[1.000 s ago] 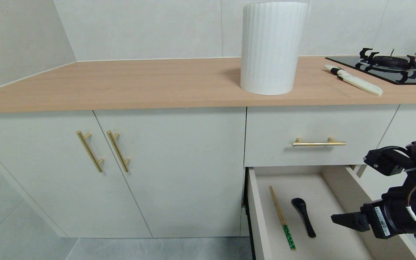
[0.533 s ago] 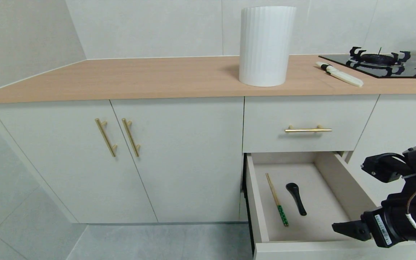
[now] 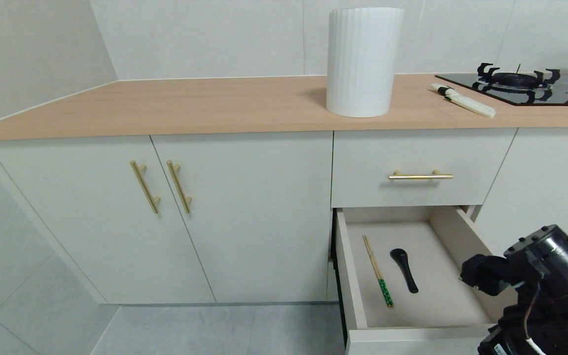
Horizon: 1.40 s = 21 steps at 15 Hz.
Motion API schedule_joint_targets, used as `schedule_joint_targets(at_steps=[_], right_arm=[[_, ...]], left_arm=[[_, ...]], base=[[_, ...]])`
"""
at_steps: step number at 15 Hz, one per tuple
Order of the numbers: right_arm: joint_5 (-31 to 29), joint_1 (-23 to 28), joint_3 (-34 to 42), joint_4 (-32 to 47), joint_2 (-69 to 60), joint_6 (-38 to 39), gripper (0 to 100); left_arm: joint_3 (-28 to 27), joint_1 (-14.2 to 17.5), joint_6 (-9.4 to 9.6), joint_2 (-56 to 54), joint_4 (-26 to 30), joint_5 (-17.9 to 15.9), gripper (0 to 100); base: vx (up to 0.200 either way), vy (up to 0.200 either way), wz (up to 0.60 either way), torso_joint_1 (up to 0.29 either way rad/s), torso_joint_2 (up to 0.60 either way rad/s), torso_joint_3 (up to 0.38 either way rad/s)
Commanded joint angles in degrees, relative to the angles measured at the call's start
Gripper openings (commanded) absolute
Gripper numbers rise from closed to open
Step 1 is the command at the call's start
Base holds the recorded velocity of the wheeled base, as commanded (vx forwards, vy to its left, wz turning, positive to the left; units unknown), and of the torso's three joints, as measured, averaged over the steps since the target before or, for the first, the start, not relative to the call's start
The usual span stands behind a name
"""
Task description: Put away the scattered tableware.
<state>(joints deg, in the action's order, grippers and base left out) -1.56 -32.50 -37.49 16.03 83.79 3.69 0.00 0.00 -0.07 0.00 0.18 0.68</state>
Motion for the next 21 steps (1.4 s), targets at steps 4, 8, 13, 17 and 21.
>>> schedule_joint_targets(at_steps=[4,8,13,17,21], right_arm=[[-0.29,-2.04,0.31,-0.30,7.53,0.61,100],[-1.52,-1.16,-3.03,-0.30,10.17,7.47,100],[-6.17,2.44,-6.46,-0.03,13.33,11.95,100],[-8.02,4.99,-8.83,-0.39,16.06,14.50,100],[-9.51,6.48,-11.73,-0.39,18.26,18.37,100]], left_arm=[[0.00,0.00,-0.01,0.00,-0.01,0.02,100],[0.00,0.00,-0.01,0.00,-0.01,0.02,100],[0.00,0.00,-0.01,0.00,-0.01,0.02,100],[0.00,0.00,-0.01,0.00,-0.01,0.02,100],[0.00,0.00,-0.01,0.00,-0.01,0.02,100]], base=[[0.000,0.000,0.00,0.000,0.00,0.000],[0.000,0.000,0.00,0.000,0.00,0.000],[0.000,0.000,0.00,0.000,0.00,0.000],[0.000,0.000,0.00,0.000,0.00,0.000],[0.000,0.000,0.00,0.000,0.00,0.000]])
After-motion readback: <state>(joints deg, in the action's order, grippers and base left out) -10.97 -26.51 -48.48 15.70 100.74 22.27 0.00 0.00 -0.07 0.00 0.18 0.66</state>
